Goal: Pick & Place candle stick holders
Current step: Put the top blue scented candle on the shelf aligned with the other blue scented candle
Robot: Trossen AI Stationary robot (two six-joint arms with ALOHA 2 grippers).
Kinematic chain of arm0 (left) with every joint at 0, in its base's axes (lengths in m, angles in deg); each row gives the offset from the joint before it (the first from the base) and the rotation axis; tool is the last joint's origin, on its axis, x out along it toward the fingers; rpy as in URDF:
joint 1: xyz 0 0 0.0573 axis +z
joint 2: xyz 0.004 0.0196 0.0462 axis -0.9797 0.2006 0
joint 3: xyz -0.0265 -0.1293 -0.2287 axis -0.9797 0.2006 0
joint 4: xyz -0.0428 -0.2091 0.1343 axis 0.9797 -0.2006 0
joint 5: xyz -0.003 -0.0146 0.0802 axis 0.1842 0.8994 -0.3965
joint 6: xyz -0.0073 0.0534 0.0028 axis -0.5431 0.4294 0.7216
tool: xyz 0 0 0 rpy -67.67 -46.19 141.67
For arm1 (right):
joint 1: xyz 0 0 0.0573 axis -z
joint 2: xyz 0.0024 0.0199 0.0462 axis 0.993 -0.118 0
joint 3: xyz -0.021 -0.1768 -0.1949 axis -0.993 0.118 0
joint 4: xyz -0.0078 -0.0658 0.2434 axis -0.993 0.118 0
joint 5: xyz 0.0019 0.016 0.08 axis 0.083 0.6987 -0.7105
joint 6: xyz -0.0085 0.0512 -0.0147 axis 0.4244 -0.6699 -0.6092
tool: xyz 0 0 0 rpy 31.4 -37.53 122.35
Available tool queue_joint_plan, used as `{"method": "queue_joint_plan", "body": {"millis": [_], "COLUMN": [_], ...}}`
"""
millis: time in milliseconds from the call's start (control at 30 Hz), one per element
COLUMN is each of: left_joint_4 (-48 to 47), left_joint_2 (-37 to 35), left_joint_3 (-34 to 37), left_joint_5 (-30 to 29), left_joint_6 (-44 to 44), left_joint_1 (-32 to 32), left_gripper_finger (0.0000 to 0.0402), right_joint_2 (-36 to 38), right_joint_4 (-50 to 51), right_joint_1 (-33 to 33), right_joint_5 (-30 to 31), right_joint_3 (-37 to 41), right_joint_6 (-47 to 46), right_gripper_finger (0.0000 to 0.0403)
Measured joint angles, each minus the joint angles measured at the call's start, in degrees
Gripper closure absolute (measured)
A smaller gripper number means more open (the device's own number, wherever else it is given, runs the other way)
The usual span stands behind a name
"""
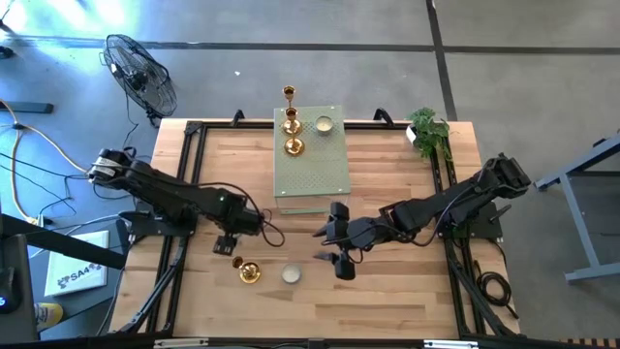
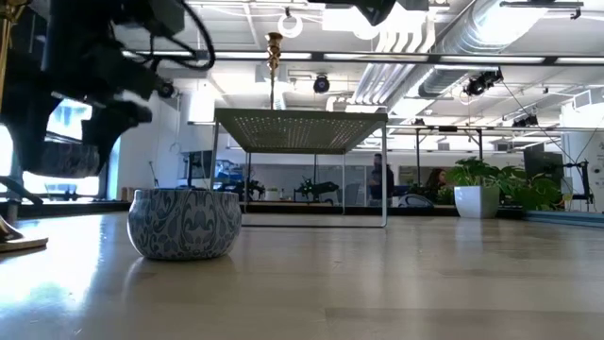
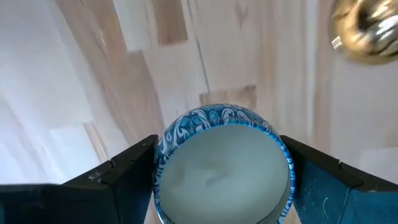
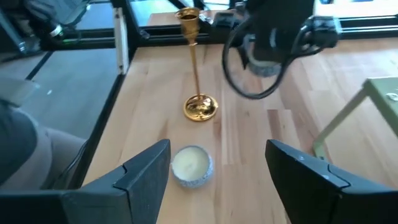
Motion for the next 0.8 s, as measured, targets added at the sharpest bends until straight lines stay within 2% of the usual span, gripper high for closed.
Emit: {"method": "queue_joint_plan", "body": {"millis": [100, 267, 400, 500, 700, 800], "left_joint_4": [-2.3, -8.2, -11.6, -13.4, -12.1, -9.9], "left_joint_2": [0.0, -0.1, -0.1, -0.1, -0.1, -0.1], "left_joint_3": [-3.7, -11.1, -17.8, -22.6, -30.5, -32.4], "left_joint_5": [0.0, -0.4, -0.3, 0.3, 3.8, 5.5], "left_joint_6": [0.3, 0.7, 1.0, 2.2, 4.9, 6.2], "left_joint_1": [0.0, 0.0, 0.0, 0.0, 0.0, 0.0], "left_gripper_finger": [0.0114, 0.0114, 0.0114, 0.0114, 0.0114, 0.0114], "right_joint_2": [0.0, 0.0, 0.0, 0.0, 0.0, 0.0], "right_joint_4": [0.1, 0.3, 1.6, 1.8, 1.2, 0.4], "right_joint_1": [0.0, 0.0, -0.7, -2.1, -5.7, -7.2], "right_joint_5": [-2.5, -7.5, -7.0, -2.0, 18.0, 24.1], "right_joint_3": [0.0, 0.0, 0.0, 0.0, 0.0, 0.0], "right_joint_6": [2.1, 11.0, 20.2, 27.0, 37.6, 39.3], "right_gripper_finger": [0.0144, 0.0144, 0.0144, 0.0144, 0.0144, 0.0144]}}
